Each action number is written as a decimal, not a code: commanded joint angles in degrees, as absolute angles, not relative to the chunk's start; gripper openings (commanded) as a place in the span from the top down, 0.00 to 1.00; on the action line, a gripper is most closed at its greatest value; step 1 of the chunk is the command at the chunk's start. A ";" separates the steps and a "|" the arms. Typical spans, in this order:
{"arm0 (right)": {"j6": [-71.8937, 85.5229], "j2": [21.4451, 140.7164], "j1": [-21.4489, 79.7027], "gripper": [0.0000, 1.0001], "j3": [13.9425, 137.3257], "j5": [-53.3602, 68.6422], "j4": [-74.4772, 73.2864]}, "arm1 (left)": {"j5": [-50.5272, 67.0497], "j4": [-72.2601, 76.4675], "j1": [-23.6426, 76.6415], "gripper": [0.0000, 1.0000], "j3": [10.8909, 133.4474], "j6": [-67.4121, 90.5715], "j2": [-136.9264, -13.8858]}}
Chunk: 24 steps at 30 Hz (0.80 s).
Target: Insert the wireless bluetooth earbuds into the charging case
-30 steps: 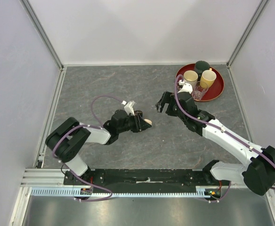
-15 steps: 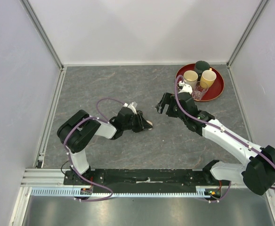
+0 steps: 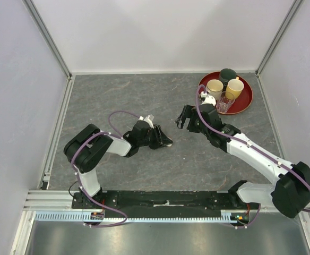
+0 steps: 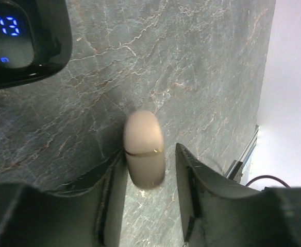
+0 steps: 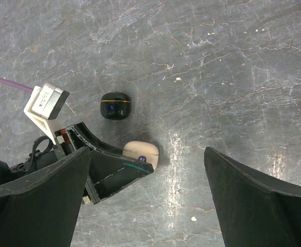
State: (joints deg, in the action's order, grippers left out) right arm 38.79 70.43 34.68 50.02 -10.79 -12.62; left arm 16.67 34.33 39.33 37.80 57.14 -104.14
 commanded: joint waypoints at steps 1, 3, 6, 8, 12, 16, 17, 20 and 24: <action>38.85 70.66 34.37 0.02 50.45 -10.37 -11.95 | 15.12 28.48 39.02 0.49 36.30 56.60 -103.01; 38.85 70.93 34.37 0.02 50.36 -10.28 -11.78 | 14.42 28.04 39.02 0.46 35.60 56.51 -102.22; 38.94 71.19 34.28 0.02 50.62 -10.02 -11.87 | 13.36 26.20 38.94 0.36 35.25 55.81 -100.91; 38.85 71.45 34.19 0.02 50.89 -9.84 -11.87 | 12.31 23.91 38.76 0.34 35.07 55.20 -99.85; 38.50 71.81 34.19 0.02 51.24 -9.93 -11.87 | 8.01 17.77 38.41 0.33 34.80 51.87 -95.81; 37.80 72.51 33.66 0.02 51.68 -10.37 -12.04 | 1.16 9.60 38.32 0.32 36.73 47.38 -90.72; 37.71 72.68 33.49 0.02 51.77 -10.46 -11.95 | -1.21 6.71 38.32 0.32 37.35 45.46 -89.66; 36.83 72.86 32.44 0.02 51.94 -10.81 -12.04 | -5.79 3.00 38.32 0.26 39.63 42.21 -84.83; 35.17 71.64 29.37 0.02 50.81 -13.09 -12.39 | -9.92 1.23 38.32 0.15 39.47 34.30 -76.13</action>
